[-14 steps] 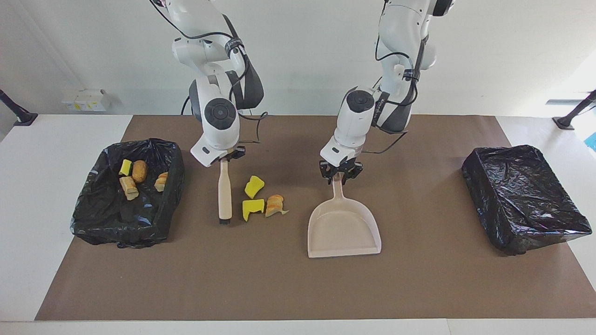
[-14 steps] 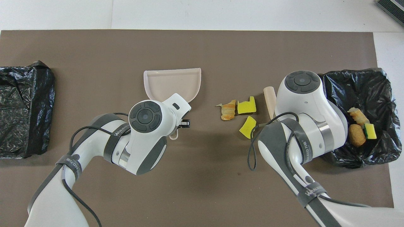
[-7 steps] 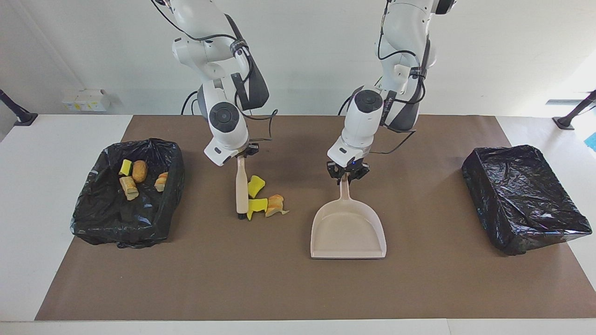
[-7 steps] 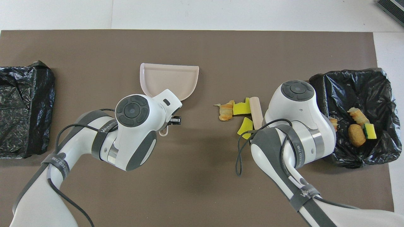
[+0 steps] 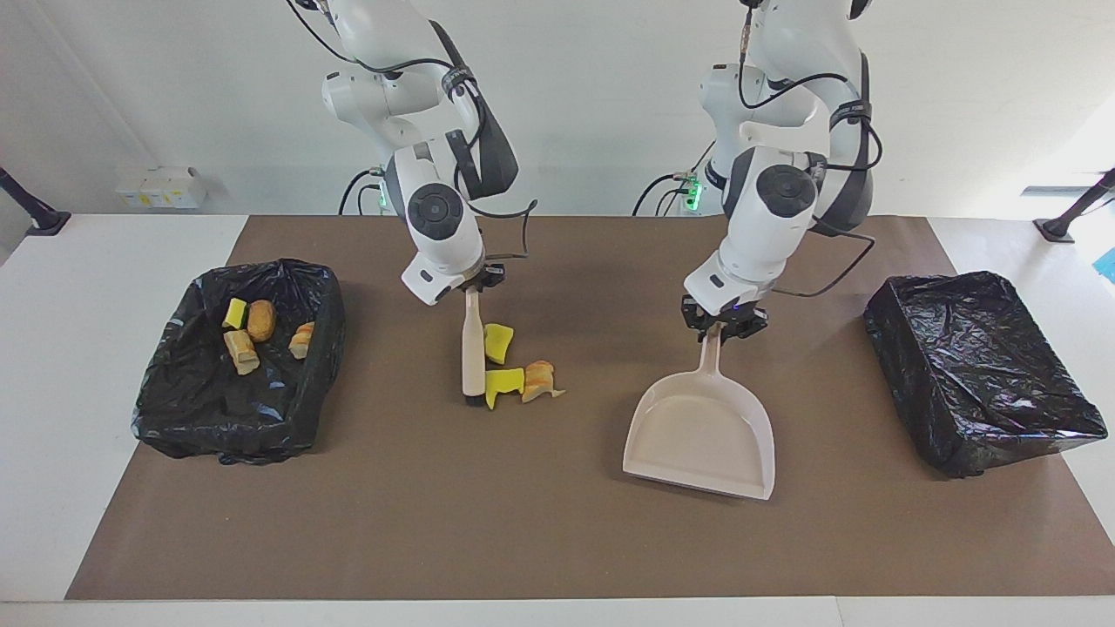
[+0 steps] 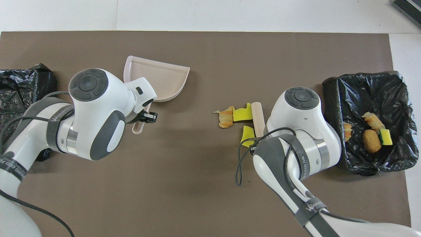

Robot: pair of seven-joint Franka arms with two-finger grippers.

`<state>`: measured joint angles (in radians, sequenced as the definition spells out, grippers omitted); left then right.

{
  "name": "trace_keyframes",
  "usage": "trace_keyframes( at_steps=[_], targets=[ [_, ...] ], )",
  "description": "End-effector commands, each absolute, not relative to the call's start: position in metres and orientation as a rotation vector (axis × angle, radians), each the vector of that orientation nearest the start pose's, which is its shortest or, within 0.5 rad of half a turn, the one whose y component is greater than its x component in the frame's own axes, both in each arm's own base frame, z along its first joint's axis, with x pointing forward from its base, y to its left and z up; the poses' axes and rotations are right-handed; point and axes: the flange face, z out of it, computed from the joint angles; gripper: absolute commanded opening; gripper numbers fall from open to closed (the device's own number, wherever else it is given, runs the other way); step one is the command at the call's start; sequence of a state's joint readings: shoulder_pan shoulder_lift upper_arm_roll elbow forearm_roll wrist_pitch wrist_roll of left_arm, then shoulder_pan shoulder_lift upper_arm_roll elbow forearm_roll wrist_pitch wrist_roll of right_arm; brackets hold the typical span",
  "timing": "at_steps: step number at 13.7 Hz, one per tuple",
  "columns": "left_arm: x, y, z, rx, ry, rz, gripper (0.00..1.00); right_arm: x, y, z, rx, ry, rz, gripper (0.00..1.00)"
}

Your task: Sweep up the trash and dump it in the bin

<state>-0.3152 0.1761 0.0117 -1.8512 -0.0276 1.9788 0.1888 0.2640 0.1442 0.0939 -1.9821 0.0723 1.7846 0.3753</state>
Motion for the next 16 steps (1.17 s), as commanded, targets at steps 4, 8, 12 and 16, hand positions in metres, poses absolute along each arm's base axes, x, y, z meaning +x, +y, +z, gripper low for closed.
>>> trace_keyframes(
  at_steps=[4, 8, 12, 16],
  targets=[
    [0.568, -0.147, 0.426, -2.788, 1.540, 0.167, 0.00, 0.494, 0.176, 0.383, -3.190, 0.220, 0.533, 0.00],
    [0.556, -0.190, 0.427, -2.405, 1.900, 0.197, 0.00, 0.489, 0.189, 0.369, -3.105, 0.257, 0.578, 0.00],
    [0.544, -0.213, 0.404, -2.248, 1.981, 0.264, 0.00, 0.486, 0.215, 0.355, -3.036, 0.273, 0.602, 0.00],
    [0.525, -0.241, 0.387, -2.184, 2.046, 0.260, 0.00, 0.480, 0.258, 0.326, -3.036, 0.185, 0.587, 0.00]
  ],
)
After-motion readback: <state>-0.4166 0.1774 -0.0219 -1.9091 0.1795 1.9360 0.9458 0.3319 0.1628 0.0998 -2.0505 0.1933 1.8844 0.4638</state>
